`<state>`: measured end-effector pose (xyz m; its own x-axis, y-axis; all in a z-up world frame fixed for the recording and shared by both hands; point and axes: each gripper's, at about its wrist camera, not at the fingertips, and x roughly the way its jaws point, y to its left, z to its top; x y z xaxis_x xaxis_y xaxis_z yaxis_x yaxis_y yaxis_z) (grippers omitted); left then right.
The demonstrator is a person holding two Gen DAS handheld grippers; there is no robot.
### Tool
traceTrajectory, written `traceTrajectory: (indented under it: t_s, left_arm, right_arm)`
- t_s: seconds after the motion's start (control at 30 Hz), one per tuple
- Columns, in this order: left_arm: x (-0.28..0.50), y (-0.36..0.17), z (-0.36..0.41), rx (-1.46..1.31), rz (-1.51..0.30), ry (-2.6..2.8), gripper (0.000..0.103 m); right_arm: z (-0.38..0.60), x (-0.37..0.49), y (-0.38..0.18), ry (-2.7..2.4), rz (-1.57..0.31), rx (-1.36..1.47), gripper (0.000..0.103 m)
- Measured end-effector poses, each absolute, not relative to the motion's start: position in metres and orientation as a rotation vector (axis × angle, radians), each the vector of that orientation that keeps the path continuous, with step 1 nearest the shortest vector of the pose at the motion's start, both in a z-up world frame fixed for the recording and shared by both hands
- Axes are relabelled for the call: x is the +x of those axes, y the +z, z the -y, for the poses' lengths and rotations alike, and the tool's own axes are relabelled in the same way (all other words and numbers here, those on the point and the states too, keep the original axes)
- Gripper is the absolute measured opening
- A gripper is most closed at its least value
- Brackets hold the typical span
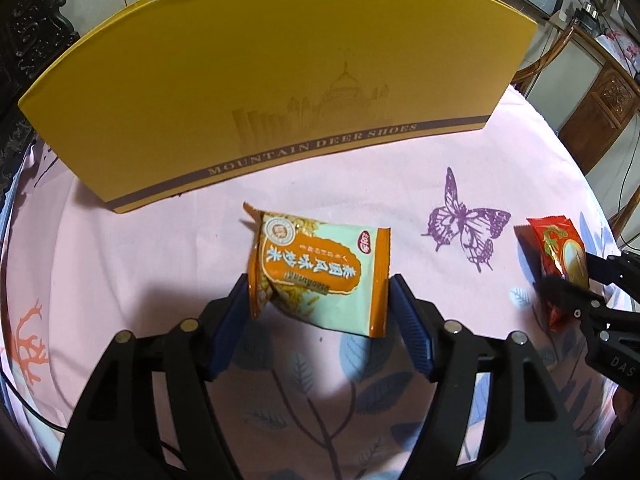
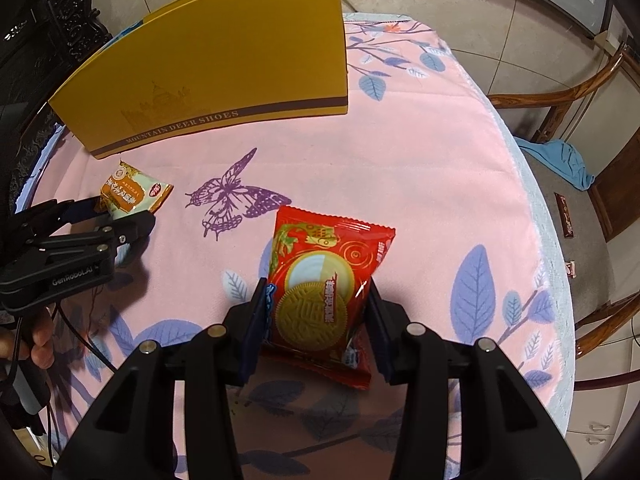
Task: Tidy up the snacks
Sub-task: 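Carry both packs into the yellow box and open both grippers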
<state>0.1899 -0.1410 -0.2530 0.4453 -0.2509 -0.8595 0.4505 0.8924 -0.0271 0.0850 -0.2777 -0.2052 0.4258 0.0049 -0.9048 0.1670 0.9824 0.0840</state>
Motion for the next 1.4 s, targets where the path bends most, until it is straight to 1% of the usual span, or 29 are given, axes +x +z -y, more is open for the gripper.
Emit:
traceTrajectory:
  t_s: [0.03, 0.17, 0.27, 0.5, 0.73, 0.83, 0.97, 1.13, 1.4]
  left_arm:
    - [0.190, -0.253, 0.141, 0.216, -1.016, -0.442, 0.068]
    - [0.193, -0.250, 0.131, 0.195, -1.006, -0.447, 0.050]
    - [0.195, -0.248, 0.126, 0.176, -1.015, -0.470, 0.046]
    - [0.191, -0.236, 0.107, 0.124, -1.008, -0.463, 0.046]
    - [0.179, -0.207, 0.066, 0.044, -0.979, -0.444, 0.046]
    - [0.176, -0.189, 0.056, 0.026, -0.951, -0.430, 0.046]
    - [0.171, -0.155, 0.045, 0.029, -0.885, -0.422, 0.046]
    - [0.174, -0.108, 0.038, -0.006, -0.799, -0.401, 0.046]
    - [0.197, -0.036, 0.043, -0.078, -0.668, -0.398, 0.047]
  right_arm:
    - [0.278, 0.085, -0.205, -0.102, -1.128, 0.169, 0.046]
    - [0.278, 0.084, -0.205, -0.102, -1.126, 0.168, 0.046]
    - [0.277, 0.084, -0.205, -0.100, -1.122, 0.164, 0.046]
    - [0.276, 0.083, -0.204, -0.095, -1.120, 0.158, 0.046]
    - [0.272, 0.083, -0.200, -0.065, -1.130, 0.171, 0.046]
    - [0.270, 0.084, -0.189, -0.050, -1.109, 0.192, 0.046]
    - [0.268, 0.089, -0.158, -0.027, -1.035, 0.205, 0.046]
    - [0.263, 0.104, -0.106, 0.013, -0.907, 0.199, 0.046]
    - [0.259, 0.149, -0.022, 0.075, -0.691, 0.189, 0.046]
